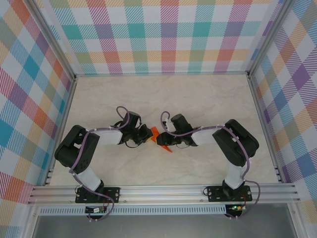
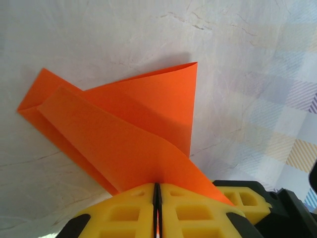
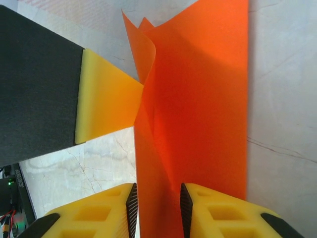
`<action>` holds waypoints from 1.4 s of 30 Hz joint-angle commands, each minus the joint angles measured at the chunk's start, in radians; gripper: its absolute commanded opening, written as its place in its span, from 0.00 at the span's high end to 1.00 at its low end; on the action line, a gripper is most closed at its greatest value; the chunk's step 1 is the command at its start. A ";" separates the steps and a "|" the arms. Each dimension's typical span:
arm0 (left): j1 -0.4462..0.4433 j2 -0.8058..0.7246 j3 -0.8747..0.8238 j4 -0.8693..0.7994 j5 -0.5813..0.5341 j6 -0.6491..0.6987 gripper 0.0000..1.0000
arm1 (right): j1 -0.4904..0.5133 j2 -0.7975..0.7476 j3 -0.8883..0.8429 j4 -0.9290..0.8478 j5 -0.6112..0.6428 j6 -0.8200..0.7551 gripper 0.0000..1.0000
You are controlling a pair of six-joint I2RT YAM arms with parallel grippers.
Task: Fold a paper plane with a square sheet of paper (pick it up from the middle)
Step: Fold the wing for the fifth time at the center of the table.
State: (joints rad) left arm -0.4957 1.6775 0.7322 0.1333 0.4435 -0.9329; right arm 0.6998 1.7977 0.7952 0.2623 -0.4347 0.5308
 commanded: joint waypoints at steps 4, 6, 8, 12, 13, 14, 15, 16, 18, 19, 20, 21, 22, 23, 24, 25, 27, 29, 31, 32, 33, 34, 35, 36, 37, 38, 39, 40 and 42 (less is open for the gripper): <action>-0.006 0.018 0.019 -0.029 -0.018 0.018 0.90 | -0.009 -0.090 -0.006 -0.078 0.030 -0.099 0.63; -0.006 0.019 0.020 -0.031 -0.017 0.018 0.90 | -0.009 -0.108 -0.009 -0.104 0.047 -0.141 0.61; -0.006 0.019 0.022 -0.031 -0.018 0.016 0.90 | -0.008 -0.113 -0.005 -0.139 0.067 -0.181 0.60; -0.007 0.020 0.023 -0.034 -0.020 0.014 0.90 | -0.007 -0.117 -0.005 -0.167 0.082 -0.240 0.58; -0.006 0.021 0.023 -0.036 -0.020 0.015 0.90 | -0.006 -0.118 -0.004 -0.168 0.080 -0.252 0.58; -0.006 0.021 0.024 -0.037 -0.020 0.014 0.90 | -0.005 -0.117 -0.005 -0.169 0.072 -0.263 0.58; -0.007 0.021 0.024 -0.038 -0.022 0.014 0.90 | -0.004 -0.118 -0.003 -0.172 0.069 -0.278 0.58; -0.007 0.023 0.026 -0.039 -0.022 0.014 0.90 | -0.002 -0.115 -0.003 -0.174 0.069 -0.288 0.58; -0.007 0.024 0.028 -0.041 -0.022 0.013 0.90 | 0.001 -0.111 -0.002 -0.174 0.065 -0.309 0.60; -0.006 0.025 0.028 -0.042 -0.022 0.013 0.90 | 0.002 -0.107 0.001 -0.174 0.059 -0.315 0.60; -0.006 0.024 0.030 -0.044 -0.021 0.013 0.90 | 0.003 -0.102 0.005 -0.176 0.052 -0.320 0.61; -0.005 0.025 0.029 -0.046 -0.022 0.014 0.90 | 0.002 -0.096 0.011 -0.179 0.041 -0.325 0.62; -0.006 0.024 0.029 -0.046 -0.022 0.013 0.90 | 0.004 -0.088 0.017 -0.181 0.037 -0.325 0.63; -0.006 0.025 0.030 -0.046 -0.022 0.013 0.90 | 0.004 -0.084 0.020 -0.180 0.031 -0.322 0.64; -0.006 0.024 0.029 -0.046 -0.022 0.013 0.91 | 0.004 -0.078 0.022 -0.172 0.018 -0.321 0.65; -0.007 0.024 0.030 -0.046 -0.021 0.013 0.91 | 0.004 -0.071 0.024 -0.171 0.008 -0.319 0.65; -0.006 0.024 0.030 -0.046 -0.023 0.013 0.91 | 0.004 -0.058 0.028 -0.167 -0.004 -0.315 0.66; -0.006 0.025 0.033 -0.046 -0.022 0.013 0.91 | 0.004 -0.052 0.023 -0.159 -0.006 -0.307 0.67; -0.006 0.027 0.034 -0.046 -0.020 0.013 0.91 | 0.003 -0.048 0.014 -0.149 -0.009 -0.301 0.69; -0.006 0.026 0.034 -0.047 -0.020 0.013 0.91 | 0.003 -0.049 0.012 -0.146 -0.009 -0.298 0.70; -0.006 0.026 0.033 -0.047 -0.020 0.013 0.91 | 0.002 -0.046 0.011 -0.146 -0.010 -0.296 0.71; -0.006 0.026 0.035 -0.047 -0.021 0.015 0.91 | 0.002 -0.043 0.010 -0.146 -0.010 -0.293 0.73; -0.007 0.025 0.036 -0.047 -0.018 0.015 0.91 | 0.001 -0.041 0.010 -0.145 -0.009 -0.290 0.75; -0.006 0.026 0.036 -0.047 -0.018 0.014 0.91 | 0.001 -0.039 0.010 -0.144 -0.009 -0.286 0.77; -0.006 0.024 0.037 -0.047 -0.017 0.016 0.91 | -0.001 -0.038 0.007 -0.140 -0.012 -0.281 0.79; -0.006 0.024 0.039 -0.049 -0.017 0.017 0.91 | -0.005 -0.036 0.002 -0.132 -0.024 -0.270 0.82; -0.006 0.019 0.038 -0.049 -0.018 0.019 0.91 | -0.011 -0.035 -0.001 -0.124 -0.036 -0.258 0.83; -0.006 0.018 0.038 -0.049 -0.018 0.021 0.91 | -0.015 -0.034 -0.006 -0.118 -0.045 -0.249 0.84; -0.006 0.011 0.041 -0.049 -0.017 0.028 0.91 | -0.027 -0.026 -0.015 -0.100 -0.069 -0.219 0.85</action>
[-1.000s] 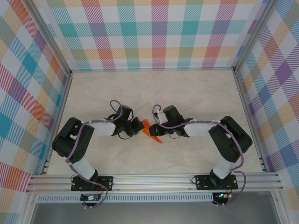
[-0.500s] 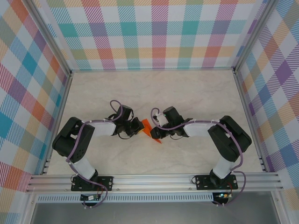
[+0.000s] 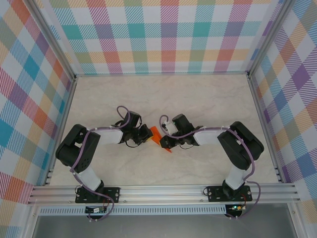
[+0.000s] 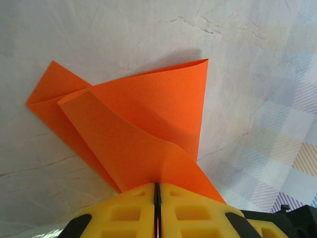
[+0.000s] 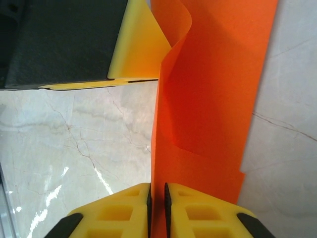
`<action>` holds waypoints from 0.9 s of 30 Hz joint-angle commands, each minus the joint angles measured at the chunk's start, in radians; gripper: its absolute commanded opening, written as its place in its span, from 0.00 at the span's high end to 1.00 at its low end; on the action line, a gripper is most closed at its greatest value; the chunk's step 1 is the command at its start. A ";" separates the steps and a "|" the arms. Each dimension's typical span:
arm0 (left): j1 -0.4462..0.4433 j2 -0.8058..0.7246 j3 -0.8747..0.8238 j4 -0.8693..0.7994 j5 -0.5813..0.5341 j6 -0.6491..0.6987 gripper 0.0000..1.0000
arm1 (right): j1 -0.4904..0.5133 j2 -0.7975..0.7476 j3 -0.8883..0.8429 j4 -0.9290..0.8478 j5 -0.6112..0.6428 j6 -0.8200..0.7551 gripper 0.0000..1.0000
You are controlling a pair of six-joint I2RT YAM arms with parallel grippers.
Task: Fold a paper plane with a square sheet of paper (pick it up from the middle)
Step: Fold the wing for the fifth time at the center of the table.
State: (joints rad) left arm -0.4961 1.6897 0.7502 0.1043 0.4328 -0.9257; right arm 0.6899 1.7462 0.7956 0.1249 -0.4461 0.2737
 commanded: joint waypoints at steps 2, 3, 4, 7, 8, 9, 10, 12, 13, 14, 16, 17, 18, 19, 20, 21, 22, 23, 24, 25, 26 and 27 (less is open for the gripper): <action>-0.006 -0.006 0.022 -0.017 -0.002 0.026 0.91 | -0.028 0.035 -0.029 0.069 -0.083 0.072 0.86; -0.006 -0.009 0.023 -0.016 0.001 0.028 0.91 | -0.036 0.041 -0.036 0.088 -0.097 0.093 0.86; -0.006 -0.013 0.021 -0.012 0.002 0.031 0.91 | -0.043 0.049 -0.041 0.104 -0.111 0.109 0.86; -0.006 -0.025 0.012 0.000 0.006 0.037 0.91 | -0.060 0.065 -0.058 0.164 -0.150 0.161 0.88; -0.006 -0.029 0.009 0.005 0.008 0.039 0.91 | -0.066 0.067 -0.065 0.184 -0.159 0.178 0.89; -0.006 -0.032 0.004 0.009 0.010 0.041 0.91 | -0.070 0.068 -0.068 0.197 -0.167 0.191 0.89; -0.006 -0.034 -0.001 0.015 0.013 0.041 0.90 | -0.073 0.070 -0.071 0.207 -0.174 0.203 0.90; -0.006 -0.038 -0.015 0.041 0.025 0.038 0.90 | -0.079 0.070 -0.074 0.224 -0.183 0.225 0.91; -0.007 -0.037 -0.020 0.051 0.030 0.036 0.90 | -0.081 0.071 -0.076 0.230 -0.188 0.234 0.91; -0.007 -0.038 -0.024 0.067 0.036 0.034 0.90 | -0.083 0.070 -0.077 0.234 -0.192 0.242 0.91; -0.009 -0.038 -0.033 0.092 0.048 0.030 0.90 | -0.089 0.075 -0.078 0.245 -0.203 0.260 0.91; -0.010 -0.036 -0.034 0.100 0.052 0.030 0.90 | -0.094 0.077 -0.079 0.250 -0.209 0.270 0.91; -0.013 -0.037 -0.035 0.104 0.052 0.030 0.90 | -0.097 0.079 -0.079 0.254 -0.215 0.282 0.91; -0.017 -0.035 -0.036 0.109 0.052 0.030 0.90 | -0.101 0.080 -0.078 0.258 -0.220 0.291 0.91; -0.022 -0.033 -0.036 0.116 0.053 0.030 0.90 | -0.104 0.083 -0.078 0.258 -0.224 0.298 0.91; -0.027 -0.030 -0.036 0.123 0.054 0.029 0.90 | -0.107 0.085 -0.074 0.258 -0.226 0.304 0.91; -0.033 -0.027 -0.036 0.128 0.055 0.029 0.90 | -0.108 0.089 -0.073 0.258 -0.231 0.311 0.91; -0.037 -0.022 -0.036 0.131 0.055 0.028 0.90 | -0.112 0.092 -0.070 0.257 -0.233 0.318 0.91; -0.040 -0.017 -0.035 0.136 0.055 0.027 0.90 | -0.113 0.096 -0.066 0.252 -0.236 0.324 0.91; -0.042 -0.013 -0.037 0.140 0.055 0.028 0.90 | -0.114 0.101 -0.064 0.251 -0.241 0.327 0.91; -0.043 -0.009 -0.036 0.149 0.058 0.025 0.90 | -0.115 0.105 -0.064 0.248 -0.244 0.332 0.91; -0.045 -0.005 -0.035 0.157 0.062 0.024 0.91 | -0.116 0.110 -0.061 0.240 -0.245 0.335 0.91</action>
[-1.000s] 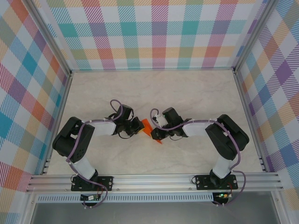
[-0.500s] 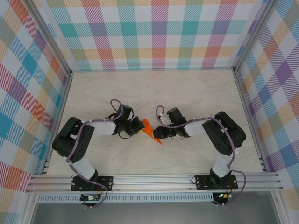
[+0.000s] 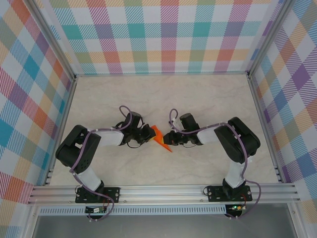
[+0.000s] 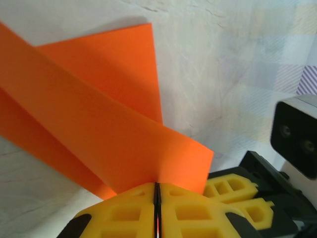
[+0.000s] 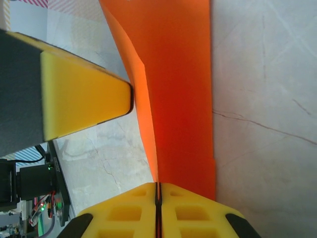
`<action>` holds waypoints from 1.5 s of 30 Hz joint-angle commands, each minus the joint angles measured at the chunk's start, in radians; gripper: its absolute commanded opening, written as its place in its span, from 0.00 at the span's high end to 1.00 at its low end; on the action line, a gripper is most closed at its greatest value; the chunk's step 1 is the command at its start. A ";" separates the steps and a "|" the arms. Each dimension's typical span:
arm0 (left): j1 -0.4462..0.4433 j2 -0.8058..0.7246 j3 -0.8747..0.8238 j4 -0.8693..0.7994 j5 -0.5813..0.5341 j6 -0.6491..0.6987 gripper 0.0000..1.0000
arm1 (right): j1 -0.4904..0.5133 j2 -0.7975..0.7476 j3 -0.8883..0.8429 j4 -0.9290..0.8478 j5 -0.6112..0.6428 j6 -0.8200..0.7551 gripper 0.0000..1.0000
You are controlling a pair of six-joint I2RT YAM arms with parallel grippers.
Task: Fold a paper plane with a square sheet of paper (pick it up from the middle)
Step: Fold the wing for the fifth time at the center of the table.
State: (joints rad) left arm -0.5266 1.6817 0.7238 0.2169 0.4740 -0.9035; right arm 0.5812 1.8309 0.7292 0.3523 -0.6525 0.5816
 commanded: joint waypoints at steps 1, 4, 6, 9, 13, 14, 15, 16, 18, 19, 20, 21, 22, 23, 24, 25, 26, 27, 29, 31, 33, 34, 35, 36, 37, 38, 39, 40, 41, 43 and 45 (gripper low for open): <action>-0.016 0.005 -0.008 0.051 0.023 0.002 0.91 | -0.008 0.027 0.007 0.011 -0.038 0.029 0.91; -0.022 0.014 -0.006 0.047 0.018 0.002 0.91 | -0.010 0.033 0.012 -0.005 -0.038 0.030 0.91; -0.025 0.025 -0.005 0.045 0.019 0.000 0.91 | -0.011 0.038 0.020 -0.020 -0.035 0.030 0.90; -0.029 0.034 -0.010 0.052 0.019 -0.005 0.92 | -0.012 0.045 0.028 -0.037 -0.031 0.029 0.90; -0.035 0.036 -0.011 0.054 0.018 -0.005 0.92 | -0.011 0.051 0.036 -0.050 -0.037 0.026 0.90; -0.036 0.041 -0.010 0.054 0.020 -0.005 0.92 | -0.012 0.052 0.038 -0.051 -0.039 0.024 0.90; -0.038 0.044 -0.009 0.053 0.021 -0.005 0.92 | -0.012 0.055 0.039 -0.054 -0.042 0.024 0.90; -0.039 0.046 -0.008 0.053 0.020 -0.005 0.92 | -0.012 0.056 0.041 -0.056 -0.045 0.024 0.90; -0.044 0.050 -0.015 0.054 0.017 -0.009 0.92 | -0.012 0.060 0.042 -0.058 -0.048 0.024 0.90; -0.046 0.052 -0.018 0.056 0.017 -0.011 0.92 | -0.012 0.059 0.044 -0.060 -0.049 0.023 0.90; -0.047 0.050 -0.024 0.058 0.013 -0.011 0.92 | -0.012 0.060 0.044 -0.061 -0.049 0.022 0.89; -0.047 0.053 -0.026 0.055 0.010 -0.010 0.93 | -0.012 0.061 0.047 -0.064 -0.051 0.021 0.89; -0.047 0.052 -0.028 0.052 0.006 -0.009 0.93 | -0.012 0.063 0.048 -0.067 -0.053 0.018 0.89; -0.047 0.052 -0.028 0.049 0.001 -0.006 0.93 | -0.011 0.064 0.053 -0.074 -0.053 0.015 0.88; -0.047 0.051 -0.030 0.049 -0.004 -0.009 0.93 | -0.012 0.065 0.055 -0.080 -0.052 0.009 0.88; -0.047 0.049 -0.030 0.044 -0.010 -0.008 0.93 | -0.012 0.064 0.056 -0.085 -0.053 0.006 0.88; -0.047 0.047 -0.028 0.038 -0.016 -0.007 0.93 | -0.012 0.062 0.059 -0.095 -0.051 -0.003 0.88; -0.047 0.046 -0.026 0.033 -0.021 -0.005 0.93 | -0.012 0.060 0.063 -0.103 -0.050 -0.010 0.87; -0.047 0.048 -0.020 0.023 -0.029 0.001 0.93 | -0.012 0.055 0.068 -0.122 -0.047 -0.025 0.86; -0.047 0.053 -0.011 0.015 -0.028 0.006 0.93 | -0.012 0.050 0.075 -0.140 -0.046 -0.037 0.85; -0.047 0.056 -0.005 0.009 -0.025 0.009 0.93 | -0.012 0.049 0.082 -0.150 -0.047 -0.047 0.85; -0.047 0.058 -0.003 0.004 -0.029 0.012 0.94 | -0.011 0.047 0.085 -0.158 -0.049 -0.049 0.85; -0.047 0.058 0.001 -0.007 -0.033 0.018 0.93 | -0.012 0.047 0.088 -0.161 -0.049 -0.053 0.84; -0.047 0.059 0.004 -0.012 -0.037 0.022 0.94 | -0.012 0.047 0.089 -0.165 -0.049 -0.055 0.84; -0.046 0.060 0.004 -0.014 -0.037 0.023 0.94 | -0.012 0.045 0.090 -0.168 -0.049 -0.058 0.83; -0.047 0.062 0.004 -0.014 -0.038 0.025 0.94 | -0.012 0.044 0.091 -0.172 -0.050 -0.059 0.82; -0.047 0.064 0.004 -0.013 -0.037 0.026 0.94 | -0.013 0.040 0.090 -0.173 -0.049 -0.060 0.82; -0.047 0.066 0.007 -0.013 -0.036 0.027 0.94 | -0.011 0.037 0.091 -0.177 -0.050 -0.064 0.82; -0.047 0.069 0.008 -0.012 -0.035 0.028 0.94 | -0.012 0.031 0.090 -0.181 -0.050 -0.066 0.82; -0.047 0.075 0.013 -0.006 -0.032 0.030 0.94 | -0.012 0.024 0.090 -0.192 -0.046 -0.074 0.80; -0.047 0.080 0.016 0.001 -0.028 0.029 0.94 | -0.012 0.018 0.092 -0.207 -0.042 -0.084 0.79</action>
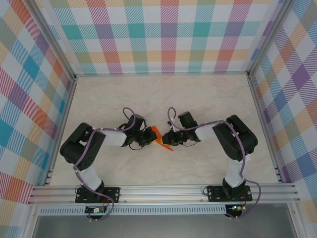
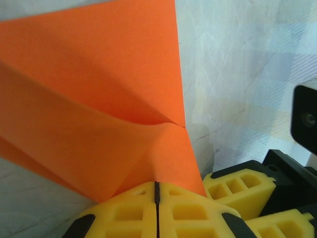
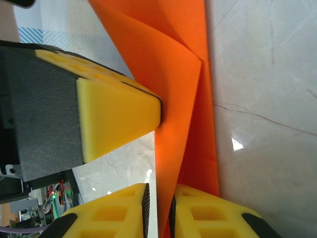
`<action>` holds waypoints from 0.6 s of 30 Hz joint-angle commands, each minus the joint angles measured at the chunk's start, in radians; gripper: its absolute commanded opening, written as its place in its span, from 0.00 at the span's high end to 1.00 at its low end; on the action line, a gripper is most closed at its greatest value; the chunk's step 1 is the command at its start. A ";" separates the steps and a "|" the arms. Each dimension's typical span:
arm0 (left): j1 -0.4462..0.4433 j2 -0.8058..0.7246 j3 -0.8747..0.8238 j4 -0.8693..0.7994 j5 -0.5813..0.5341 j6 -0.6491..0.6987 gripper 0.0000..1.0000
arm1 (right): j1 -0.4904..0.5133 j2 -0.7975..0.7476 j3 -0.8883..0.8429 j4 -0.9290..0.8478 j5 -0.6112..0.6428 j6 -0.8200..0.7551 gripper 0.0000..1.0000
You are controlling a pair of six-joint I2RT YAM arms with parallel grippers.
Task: Fold a paper plane with a square sheet of paper (pick it up from the middle)
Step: Fold the wing for the fifth time at the center of the table.
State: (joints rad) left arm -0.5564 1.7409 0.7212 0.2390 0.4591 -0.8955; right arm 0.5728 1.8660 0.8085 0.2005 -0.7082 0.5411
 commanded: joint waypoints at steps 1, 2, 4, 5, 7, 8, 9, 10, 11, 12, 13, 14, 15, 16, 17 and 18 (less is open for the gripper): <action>-0.017 0.021 0.021 -0.019 -0.013 0.021 0.94 | -0.004 -0.021 0.014 -0.062 0.015 -0.049 0.79; -0.017 0.021 0.023 -0.020 -0.012 0.023 0.94 | -0.003 -0.023 0.015 -0.071 0.018 -0.056 0.79; -0.017 0.021 0.027 -0.024 -0.012 0.028 0.94 | -0.003 -0.027 0.015 -0.089 0.032 -0.072 0.78; -0.017 0.019 0.032 -0.026 -0.013 0.030 0.94 | -0.004 -0.029 0.017 -0.098 0.040 -0.080 0.78; -0.017 0.020 0.035 -0.027 -0.011 0.031 0.94 | -0.004 -0.026 0.018 -0.110 0.054 -0.094 0.78; -0.017 0.018 0.037 -0.027 -0.010 0.033 0.94 | -0.003 -0.022 0.020 -0.115 0.056 -0.098 0.78; -0.017 0.016 0.041 -0.027 -0.008 0.036 0.94 | -0.004 -0.018 0.022 -0.115 0.056 -0.099 0.78; -0.017 0.015 0.041 -0.029 -0.007 0.038 0.94 | -0.003 -0.015 0.022 -0.111 0.055 -0.099 0.78; -0.017 0.014 0.043 -0.030 -0.007 0.042 0.94 | -0.005 -0.010 0.022 -0.109 0.053 -0.098 0.78; -0.017 0.014 0.046 -0.034 -0.008 0.047 0.94 | -0.004 -0.008 0.021 -0.108 0.055 -0.097 0.78; -0.017 0.014 0.048 -0.039 -0.010 0.050 0.94 | -0.004 -0.008 0.020 -0.107 0.057 -0.099 0.78; -0.017 0.018 0.051 -0.045 -0.013 0.055 0.94 | -0.004 -0.008 0.019 -0.107 0.059 -0.098 0.78; -0.017 0.022 0.051 -0.047 -0.016 0.058 0.94 | -0.004 -0.008 0.018 -0.108 0.060 -0.098 0.78; -0.017 0.026 0.051 -0.045 -0.015 0.058 0.94 | -0.003 -0.006 0.017 -0.110 0.062 -0.097 0.79; -0.017 0.031 0.050 -0.039 -0.012 0.059 0.94 | -0.004 -0.004 0.018 -0.113 0.064 -0.096 0.79; -0.017 0.036 0.049 -0.034 -0.011 0.057 0.94 | -0.004 -0.003 0.015 -0.115 0.067 -0.094 0.79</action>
State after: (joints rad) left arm -0.5564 1.7485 0.7513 0.2161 0.4591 -0.8650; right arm 0.5732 1.8561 0.8211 0.1421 -0.6888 0.4778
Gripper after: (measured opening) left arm 0.065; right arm 0.208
